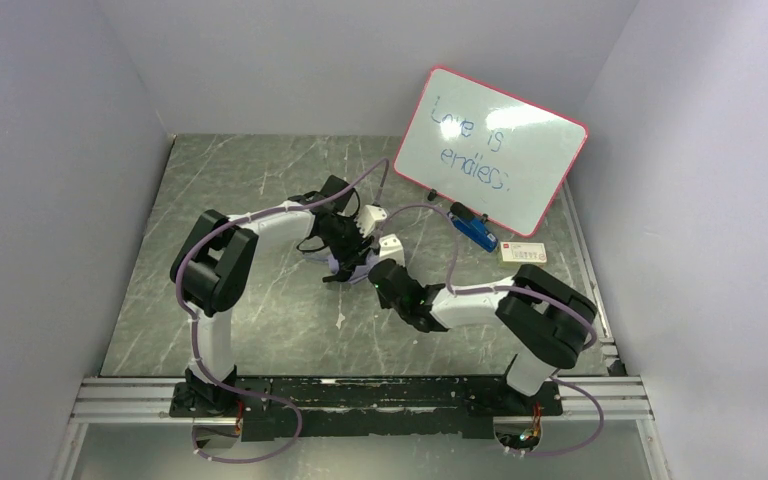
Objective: Put away the umbrella
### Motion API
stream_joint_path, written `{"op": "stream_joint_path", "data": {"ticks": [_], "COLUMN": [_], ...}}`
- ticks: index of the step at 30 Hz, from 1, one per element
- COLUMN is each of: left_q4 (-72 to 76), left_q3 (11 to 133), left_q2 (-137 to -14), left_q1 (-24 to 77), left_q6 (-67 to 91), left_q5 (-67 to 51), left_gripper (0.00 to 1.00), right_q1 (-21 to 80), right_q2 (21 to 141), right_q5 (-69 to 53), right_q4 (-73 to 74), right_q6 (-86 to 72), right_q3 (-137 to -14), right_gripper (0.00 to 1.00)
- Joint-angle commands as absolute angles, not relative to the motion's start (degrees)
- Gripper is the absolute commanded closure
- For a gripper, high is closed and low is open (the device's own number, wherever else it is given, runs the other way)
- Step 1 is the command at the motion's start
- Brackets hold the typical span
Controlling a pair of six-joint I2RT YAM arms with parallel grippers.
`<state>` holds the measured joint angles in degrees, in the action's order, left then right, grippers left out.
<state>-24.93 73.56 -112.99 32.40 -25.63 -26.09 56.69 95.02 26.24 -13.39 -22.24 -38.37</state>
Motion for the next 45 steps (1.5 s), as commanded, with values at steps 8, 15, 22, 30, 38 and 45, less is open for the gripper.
{"op": "stream_joint_path", "data": {"ticks": [8, 15, 22, 30, 38, 45], "left_q4": [-28.0, -26.8, -26.3, -25.8, -25.4, -25.5], "left_q3": [73.0, 72.7, 71.5, 69.9, 69.7, 69.7], "left_q2": [-118.4, -118.1, -117.6, -116.5, -116.4, -116.4], "left_q1": [31.7, 31.2, 31.6, 32.5, 33.3, 33.7], "left_q6": [-20.6, -19.4, -20.3, -20.7, -20.8, -20.9], "left_q5": [-10.6, -7.7, -7.1, -5.9, -4.5, -4.5], "left_gripper": [0.95, 0.95, 0.95, 0.95, 0.95, 0.95], "right_q1": [61.8, 65.6, 66.0, 64.1, 60.3, 57.0], "right_q2": [88.8, 83.1, 79.7, 76.2, 76.1, 76.4], "right_q5": [17.5, 17.7, 24.5, 34.5, 31.3, 32.6], "right_q4": [0.5, 5.6, 5.7, 11.1, 2.8, -3.4], "right_q6": [-28.4, -34.1, -39.9, -63.4, -87.8, -102.5], "right_q3": [-31.3, -28.0, -29.1, -32.1, -28.7, -25.1], "right_gripper": [1.00, 1.00, 1.00, 0.53, 0.49, 0.52]}}
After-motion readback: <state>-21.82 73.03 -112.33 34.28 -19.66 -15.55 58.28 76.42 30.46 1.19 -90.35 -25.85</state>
